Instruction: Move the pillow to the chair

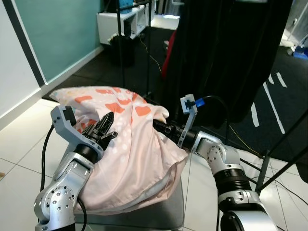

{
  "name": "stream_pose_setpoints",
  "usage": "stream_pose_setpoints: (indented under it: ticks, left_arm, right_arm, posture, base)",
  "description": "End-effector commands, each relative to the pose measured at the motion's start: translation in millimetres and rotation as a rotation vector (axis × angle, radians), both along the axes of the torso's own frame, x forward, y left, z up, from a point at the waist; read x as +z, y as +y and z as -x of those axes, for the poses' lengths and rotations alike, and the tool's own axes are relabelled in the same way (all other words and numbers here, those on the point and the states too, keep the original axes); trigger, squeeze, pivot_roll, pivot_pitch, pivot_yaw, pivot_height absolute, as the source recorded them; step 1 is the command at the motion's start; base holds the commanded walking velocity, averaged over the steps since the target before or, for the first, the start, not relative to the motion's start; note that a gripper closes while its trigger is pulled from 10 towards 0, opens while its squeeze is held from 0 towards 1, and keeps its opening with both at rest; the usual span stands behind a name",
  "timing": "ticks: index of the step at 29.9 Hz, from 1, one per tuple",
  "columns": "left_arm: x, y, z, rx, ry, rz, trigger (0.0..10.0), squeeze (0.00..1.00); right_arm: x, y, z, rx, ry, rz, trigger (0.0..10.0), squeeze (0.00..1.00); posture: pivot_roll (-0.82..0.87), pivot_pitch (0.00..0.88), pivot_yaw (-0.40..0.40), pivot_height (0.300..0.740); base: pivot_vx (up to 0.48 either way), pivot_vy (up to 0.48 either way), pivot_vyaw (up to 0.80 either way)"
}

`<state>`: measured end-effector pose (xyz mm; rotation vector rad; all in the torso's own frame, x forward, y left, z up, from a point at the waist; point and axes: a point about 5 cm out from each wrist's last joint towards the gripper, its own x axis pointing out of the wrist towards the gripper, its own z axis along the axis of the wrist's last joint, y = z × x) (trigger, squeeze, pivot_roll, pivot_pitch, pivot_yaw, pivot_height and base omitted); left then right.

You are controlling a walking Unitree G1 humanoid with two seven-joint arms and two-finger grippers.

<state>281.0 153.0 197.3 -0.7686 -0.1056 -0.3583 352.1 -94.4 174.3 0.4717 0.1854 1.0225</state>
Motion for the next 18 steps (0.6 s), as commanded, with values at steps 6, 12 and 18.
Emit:
stream_pose_setpoints:
  ticks: [6,12,18]
  left_arm:
    - [14.5,-31.0,5.5,-0.143,-0.068,-0.026,10.0,0.00]
    - [16.5,-27.3,5.7,-0.115,-0.075,-0.066,10.0,0.00]
    - [13.6,-23.0,6.7,-0.086,-0.066,-0.100,10.0,0.00]
  right_arm:
    - [13.6,25.5,7.2,0.102,-0.050,-0.061,0.0,0.00]
    - [14.0,28.7,9.1,0.103,-0.054,-0.070,0.0,0.00]
    - [13.8,31.5,10.5,0.103,-0.054,-0.074,0.0,0.00]
  posture:
    - [-0.12,0.000,-0.042,0.687]
    - [-0.11,0.000,-0.041,0.707]
    - [-0.11,0.000,-0.040,0.731]
  base:
    - [0.000,0.000,0.00]
    - [0.000,0.000,0.00]
    - [0.000,0.000,0.00]
